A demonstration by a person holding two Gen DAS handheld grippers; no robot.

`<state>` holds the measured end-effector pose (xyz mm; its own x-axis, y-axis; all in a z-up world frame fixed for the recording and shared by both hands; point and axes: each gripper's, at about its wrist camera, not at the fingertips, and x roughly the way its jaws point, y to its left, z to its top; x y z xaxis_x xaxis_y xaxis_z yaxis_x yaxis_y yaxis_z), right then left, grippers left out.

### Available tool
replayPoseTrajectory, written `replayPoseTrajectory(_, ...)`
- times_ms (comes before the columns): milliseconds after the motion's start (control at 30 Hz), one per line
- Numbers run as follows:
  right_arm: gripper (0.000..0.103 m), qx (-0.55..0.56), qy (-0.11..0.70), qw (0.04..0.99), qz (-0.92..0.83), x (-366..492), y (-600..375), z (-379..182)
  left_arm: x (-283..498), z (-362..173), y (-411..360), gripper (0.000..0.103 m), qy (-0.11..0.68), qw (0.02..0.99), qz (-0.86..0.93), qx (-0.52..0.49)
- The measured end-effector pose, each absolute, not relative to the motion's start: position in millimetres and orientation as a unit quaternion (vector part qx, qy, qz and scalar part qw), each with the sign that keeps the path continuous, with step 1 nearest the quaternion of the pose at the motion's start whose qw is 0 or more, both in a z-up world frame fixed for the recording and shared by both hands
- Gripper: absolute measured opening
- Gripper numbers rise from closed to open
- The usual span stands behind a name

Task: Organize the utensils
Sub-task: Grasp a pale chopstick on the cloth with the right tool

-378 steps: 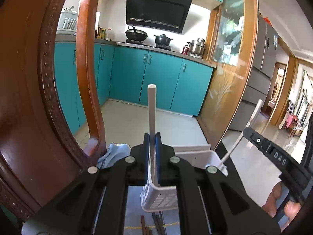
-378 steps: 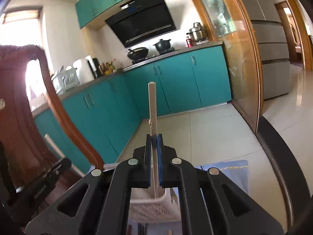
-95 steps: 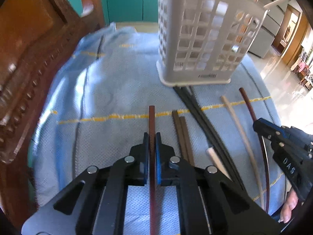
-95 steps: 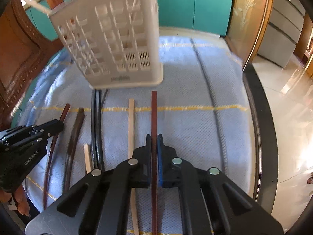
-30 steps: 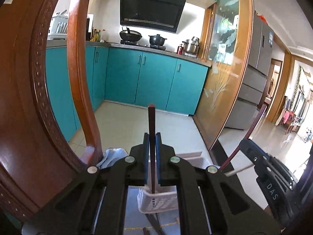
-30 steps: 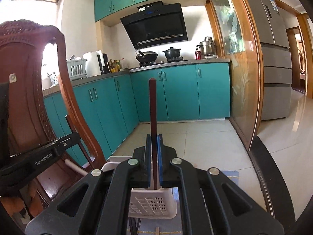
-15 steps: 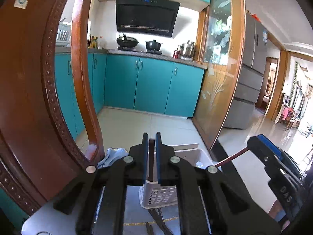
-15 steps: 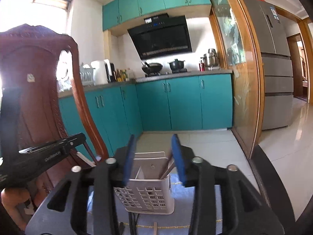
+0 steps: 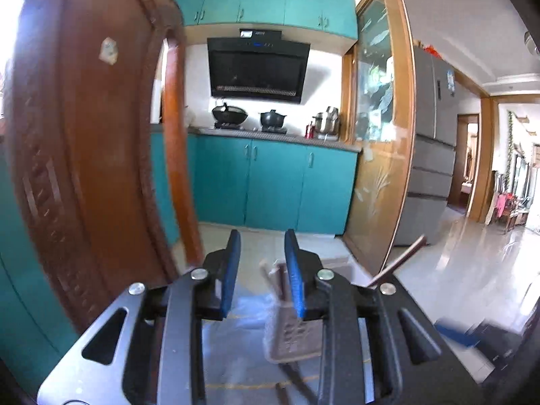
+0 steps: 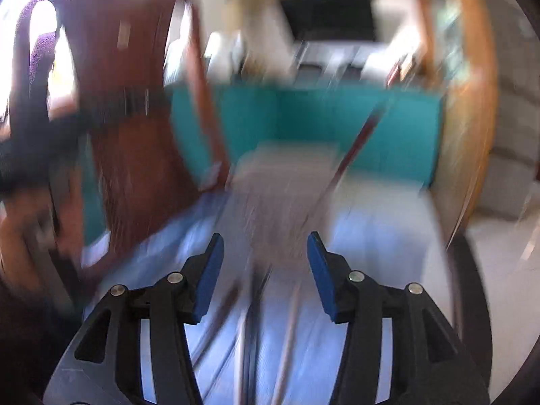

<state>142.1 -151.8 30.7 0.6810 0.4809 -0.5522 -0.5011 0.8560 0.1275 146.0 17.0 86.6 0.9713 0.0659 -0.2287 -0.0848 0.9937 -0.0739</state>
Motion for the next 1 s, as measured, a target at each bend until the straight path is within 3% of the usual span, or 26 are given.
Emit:
replayPoseTrajectory(67, 0.043, -0.037, 0.389, 0.875, 0.287, 152, -138, 0, 145, 73, 26, 0.034, 0.138, 0.988, 0.054, -0.043)
replayPoseTrajectory(100, 0.034, -0.042, 0.407, 0.866, 0.287, 153, -135, -8, 147, 66, 31, 0.034, 0.156, 0.985, 0.059, -0.049)
replayPoseTrajectory(200, 0.022, -0.068, 0.462, 0.833, 0.296, 154, -124, -30, 154, 49, 47, 0.034, 0.208, 0.974, 0.055, -0.077)
replayPoseTrajectory(700, 0.021, -0.127, 0.525, 0.79, 0.29, 146, -84, -71, 160, 21, 44, 0.049, 0.279, 0.957, 0.05, -0.066)
replayPoseTrajectory(767, 0.016, -0.119, 0.525, 0.793, 0.287, 149, -86, -72, 161, 18, 42, 0.051, 0.284, 0.956, 0.051, -0.062)
replayPoseTrajectory(800, 0.006, -0.115, 0.524, 0.795, 0.283, 150, -87, -72, 162, 16, 41, 0.052, 0.288, 0.954, 0.052, -0.06)
replayPoseTrajectory(1000, 0.006, -0.025, 0.53, 0.794, 0.295, 165, -114, -56, 172, -1, 39, 0.053, 0.334, 0.94, 0.047, -0.059)
